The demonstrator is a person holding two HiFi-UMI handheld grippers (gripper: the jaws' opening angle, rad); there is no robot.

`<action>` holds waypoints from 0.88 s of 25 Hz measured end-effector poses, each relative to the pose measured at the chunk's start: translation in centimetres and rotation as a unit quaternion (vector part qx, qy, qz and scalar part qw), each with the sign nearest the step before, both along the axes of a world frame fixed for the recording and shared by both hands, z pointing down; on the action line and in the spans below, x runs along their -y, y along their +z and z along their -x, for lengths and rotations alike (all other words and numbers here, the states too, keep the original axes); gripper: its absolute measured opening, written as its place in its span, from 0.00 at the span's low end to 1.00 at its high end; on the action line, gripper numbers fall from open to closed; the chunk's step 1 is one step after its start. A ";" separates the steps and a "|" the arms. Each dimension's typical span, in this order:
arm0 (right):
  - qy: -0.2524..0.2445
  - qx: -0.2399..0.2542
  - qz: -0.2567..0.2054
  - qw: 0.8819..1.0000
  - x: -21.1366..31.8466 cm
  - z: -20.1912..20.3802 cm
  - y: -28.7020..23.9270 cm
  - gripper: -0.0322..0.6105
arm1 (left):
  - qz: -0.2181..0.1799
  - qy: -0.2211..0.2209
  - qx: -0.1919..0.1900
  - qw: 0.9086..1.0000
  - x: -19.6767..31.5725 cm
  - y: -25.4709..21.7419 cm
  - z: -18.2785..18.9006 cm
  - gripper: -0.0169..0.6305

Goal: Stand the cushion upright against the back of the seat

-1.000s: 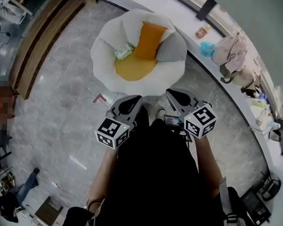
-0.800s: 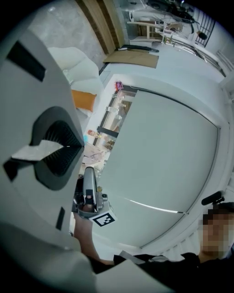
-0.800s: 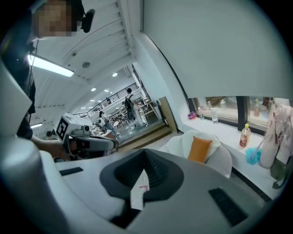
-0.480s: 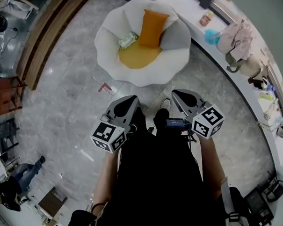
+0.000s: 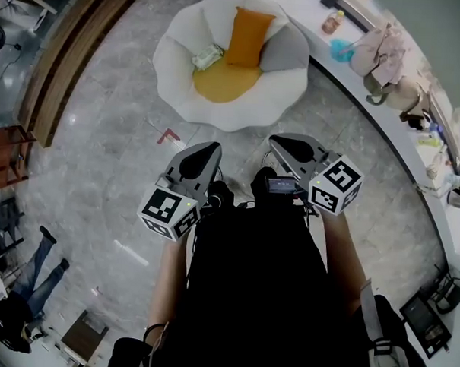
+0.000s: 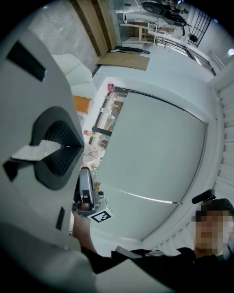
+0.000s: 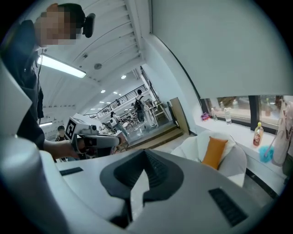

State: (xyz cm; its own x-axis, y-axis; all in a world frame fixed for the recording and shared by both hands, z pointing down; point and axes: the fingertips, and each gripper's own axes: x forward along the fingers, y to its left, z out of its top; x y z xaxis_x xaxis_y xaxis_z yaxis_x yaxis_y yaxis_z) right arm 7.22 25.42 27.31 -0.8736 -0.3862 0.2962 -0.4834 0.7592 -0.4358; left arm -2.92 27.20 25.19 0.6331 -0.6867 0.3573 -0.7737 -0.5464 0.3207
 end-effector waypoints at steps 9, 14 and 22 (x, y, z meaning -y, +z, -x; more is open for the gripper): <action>-0.001 -0.009 -0.054 0.999 -2.9 9.0 -4.8 0.07 | -0.026 0.034 -0.026 0.999 -2.9 -1.6 8.0 0.05; 0.020 -0.010 -0.062 0.998 -4.8 12.5 -5.3 0.07 | -0.037 0.068 -0.033 0.996 -4.2 -1.6 10.8 0.05; 0.033 -0.018 -0.059 0.998 -6.7 15.6 -4.0 0.07 | -0.043 0.096 -0.036 0.994 -5.0 -1.3 13.2 0.05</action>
State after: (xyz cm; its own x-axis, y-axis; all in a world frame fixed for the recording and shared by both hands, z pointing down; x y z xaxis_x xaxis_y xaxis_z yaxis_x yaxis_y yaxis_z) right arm -8.40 32.15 23.31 -0.8352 -0.4758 0.2758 -0.5470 0.7703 -0.3278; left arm -16.07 32.20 23.84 0.7773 -0.5763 0.2521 -0.6291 -0.7098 0.3170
